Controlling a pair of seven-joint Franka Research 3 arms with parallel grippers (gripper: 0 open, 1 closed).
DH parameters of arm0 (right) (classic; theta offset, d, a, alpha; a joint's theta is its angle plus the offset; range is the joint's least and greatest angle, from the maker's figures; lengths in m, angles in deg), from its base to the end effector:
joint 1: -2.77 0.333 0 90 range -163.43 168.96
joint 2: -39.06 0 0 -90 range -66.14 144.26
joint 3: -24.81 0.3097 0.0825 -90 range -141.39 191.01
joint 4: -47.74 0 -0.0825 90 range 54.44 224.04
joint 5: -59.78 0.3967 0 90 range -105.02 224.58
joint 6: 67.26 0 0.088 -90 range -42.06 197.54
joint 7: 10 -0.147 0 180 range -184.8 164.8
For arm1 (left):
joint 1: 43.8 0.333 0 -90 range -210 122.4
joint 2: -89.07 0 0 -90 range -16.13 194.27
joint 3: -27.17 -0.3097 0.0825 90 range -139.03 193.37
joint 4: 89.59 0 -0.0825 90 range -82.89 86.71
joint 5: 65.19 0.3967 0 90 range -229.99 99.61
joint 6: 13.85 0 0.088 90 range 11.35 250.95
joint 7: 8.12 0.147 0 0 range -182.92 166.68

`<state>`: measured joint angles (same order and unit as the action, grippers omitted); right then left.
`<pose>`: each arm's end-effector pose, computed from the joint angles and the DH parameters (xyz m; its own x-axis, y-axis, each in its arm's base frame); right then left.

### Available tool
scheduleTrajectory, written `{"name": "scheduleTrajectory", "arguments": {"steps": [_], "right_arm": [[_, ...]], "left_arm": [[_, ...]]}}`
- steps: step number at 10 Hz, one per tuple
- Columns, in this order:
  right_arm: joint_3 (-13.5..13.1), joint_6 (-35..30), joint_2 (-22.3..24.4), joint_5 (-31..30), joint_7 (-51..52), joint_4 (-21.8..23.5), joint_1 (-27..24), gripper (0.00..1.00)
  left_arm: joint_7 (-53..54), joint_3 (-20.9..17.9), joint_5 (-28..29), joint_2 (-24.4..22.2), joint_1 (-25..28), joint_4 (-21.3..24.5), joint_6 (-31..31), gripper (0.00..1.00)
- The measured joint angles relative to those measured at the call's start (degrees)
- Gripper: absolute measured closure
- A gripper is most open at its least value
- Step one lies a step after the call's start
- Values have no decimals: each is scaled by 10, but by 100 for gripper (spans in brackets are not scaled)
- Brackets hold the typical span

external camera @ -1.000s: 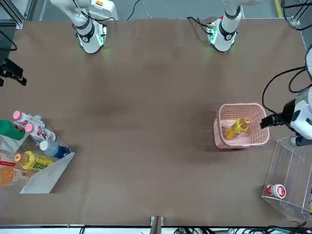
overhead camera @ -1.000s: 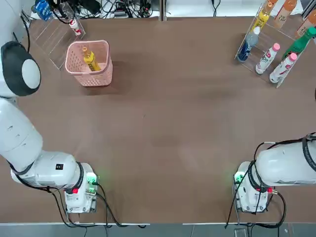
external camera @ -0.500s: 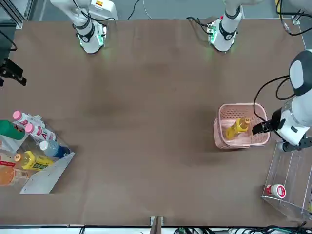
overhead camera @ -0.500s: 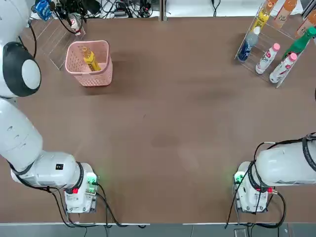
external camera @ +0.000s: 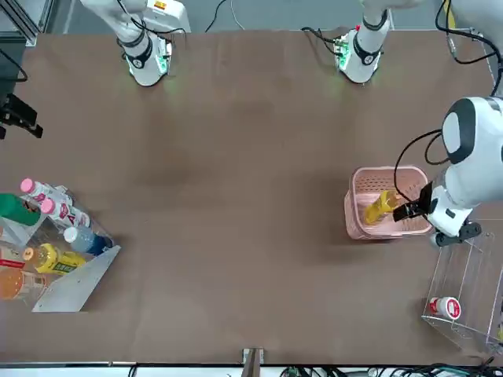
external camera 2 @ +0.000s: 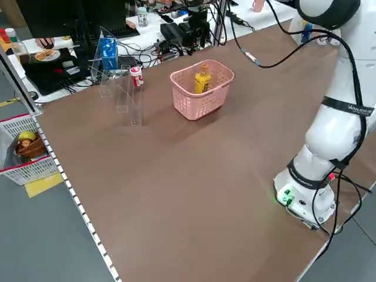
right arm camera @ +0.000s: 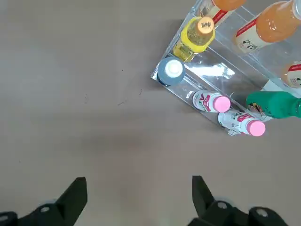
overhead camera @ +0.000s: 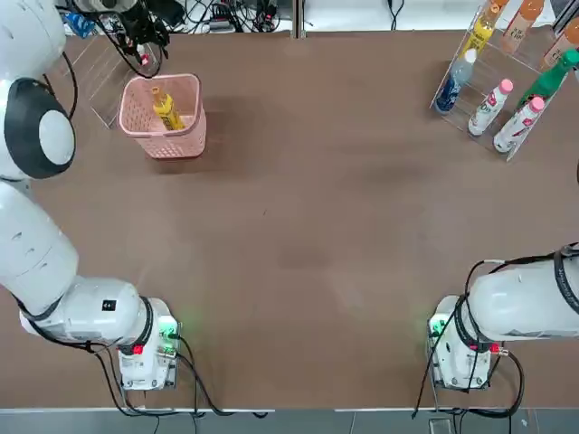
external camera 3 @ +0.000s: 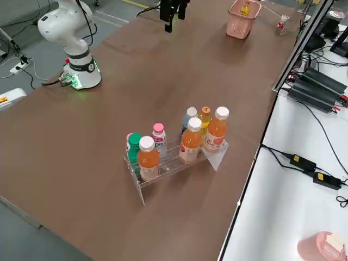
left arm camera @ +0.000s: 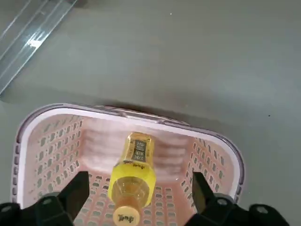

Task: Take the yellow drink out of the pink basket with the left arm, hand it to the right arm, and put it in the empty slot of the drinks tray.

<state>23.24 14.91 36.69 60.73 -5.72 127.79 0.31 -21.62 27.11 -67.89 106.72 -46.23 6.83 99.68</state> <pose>0.5637 -0.0368 0.6258 1.0000 0.0066 -0.0032 0.0066 -0.9999 -0.0156 0.6543 -0.0318 0.3689 0.9772 0.2112 -0.0195 0.2118 -0.9765 0.0392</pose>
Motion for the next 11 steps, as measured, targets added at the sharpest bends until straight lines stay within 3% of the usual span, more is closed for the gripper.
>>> {"name": "scheduleTrajectory", "arguments": {"steps": [7, 11], "right_arm": [[1, 0, 0, 0, 0, 0, 0, 1], [1, 1, 0, 0, 0, 0, 0, 1]], "left_arm": [[-3, 4, 0, -33, 1, 117, 104, 6], [-23, 4, 0, -63, 1, 156, 107, 7]]}}
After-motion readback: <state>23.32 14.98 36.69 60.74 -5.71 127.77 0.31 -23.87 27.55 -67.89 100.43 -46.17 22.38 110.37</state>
